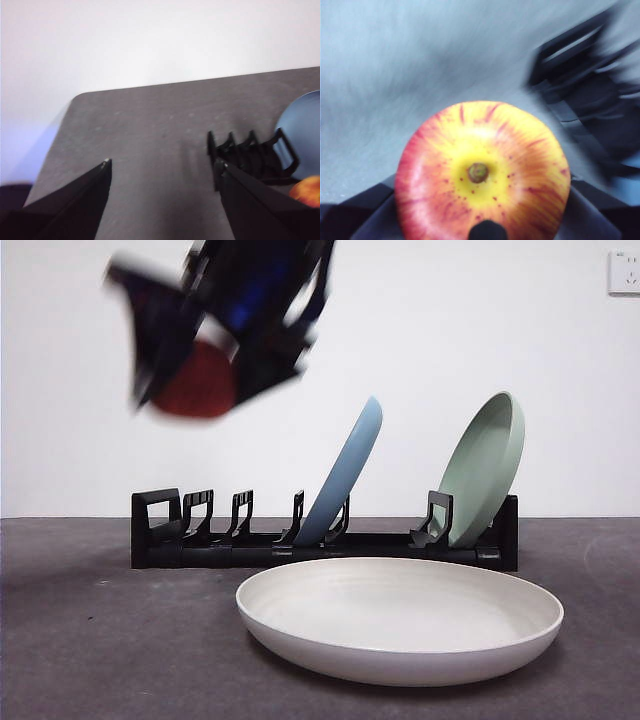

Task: Take the yellow plate from the plate rack,put the plate on the table,take the apple from the table,put the apple in the plate

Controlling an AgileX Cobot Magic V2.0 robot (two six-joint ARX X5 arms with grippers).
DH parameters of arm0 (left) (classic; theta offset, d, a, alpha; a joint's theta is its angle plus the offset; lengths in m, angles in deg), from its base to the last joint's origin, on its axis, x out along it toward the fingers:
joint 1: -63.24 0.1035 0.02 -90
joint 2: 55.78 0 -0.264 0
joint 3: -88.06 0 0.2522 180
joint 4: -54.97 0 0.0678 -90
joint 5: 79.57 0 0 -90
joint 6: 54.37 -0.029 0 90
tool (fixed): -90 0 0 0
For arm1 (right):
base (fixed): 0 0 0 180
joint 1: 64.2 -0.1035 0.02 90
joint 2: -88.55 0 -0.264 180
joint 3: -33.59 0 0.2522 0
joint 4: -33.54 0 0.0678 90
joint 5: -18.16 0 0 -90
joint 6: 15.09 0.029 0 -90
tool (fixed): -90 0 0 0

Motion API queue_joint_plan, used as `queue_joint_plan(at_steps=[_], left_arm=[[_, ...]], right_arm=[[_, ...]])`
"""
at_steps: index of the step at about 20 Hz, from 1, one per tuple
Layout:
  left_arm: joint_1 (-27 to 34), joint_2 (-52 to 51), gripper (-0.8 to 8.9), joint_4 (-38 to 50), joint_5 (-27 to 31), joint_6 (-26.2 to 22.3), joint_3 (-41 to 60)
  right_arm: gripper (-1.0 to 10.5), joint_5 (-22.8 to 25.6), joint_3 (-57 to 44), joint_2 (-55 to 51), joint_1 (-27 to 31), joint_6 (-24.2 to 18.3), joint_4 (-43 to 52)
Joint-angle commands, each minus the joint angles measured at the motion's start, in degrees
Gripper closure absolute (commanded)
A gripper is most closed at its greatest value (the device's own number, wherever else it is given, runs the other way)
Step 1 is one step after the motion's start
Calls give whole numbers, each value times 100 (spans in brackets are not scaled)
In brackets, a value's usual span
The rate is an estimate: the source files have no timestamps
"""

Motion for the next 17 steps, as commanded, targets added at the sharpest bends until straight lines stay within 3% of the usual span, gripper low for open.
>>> queue_joint_plan(at_steps=[1, 5, 11, 13, 17], left_arm=[[13, 184, 469, 262, -341, -28, 26], [13, 625, 469, 649, -898, -26, 26], [7, 1172, 469, 1008, -1471, -24, 26], [7, 1228, 469, 1067, -1567, -24, 26], [7, 1233, 469, 1069, -1565, -26, 26]], right_arm=[[962, 216, -4, -610, 260, -94, -723], [962, 214, -4, -1528, 872, -66, -2238], [962, 208, -55, -1963, 1602, 828, -4013], [962, 151, -339, -1958, 1617, 973, -3759], [962, 142, -1386, -1956, 1357, 1268, -2319]])
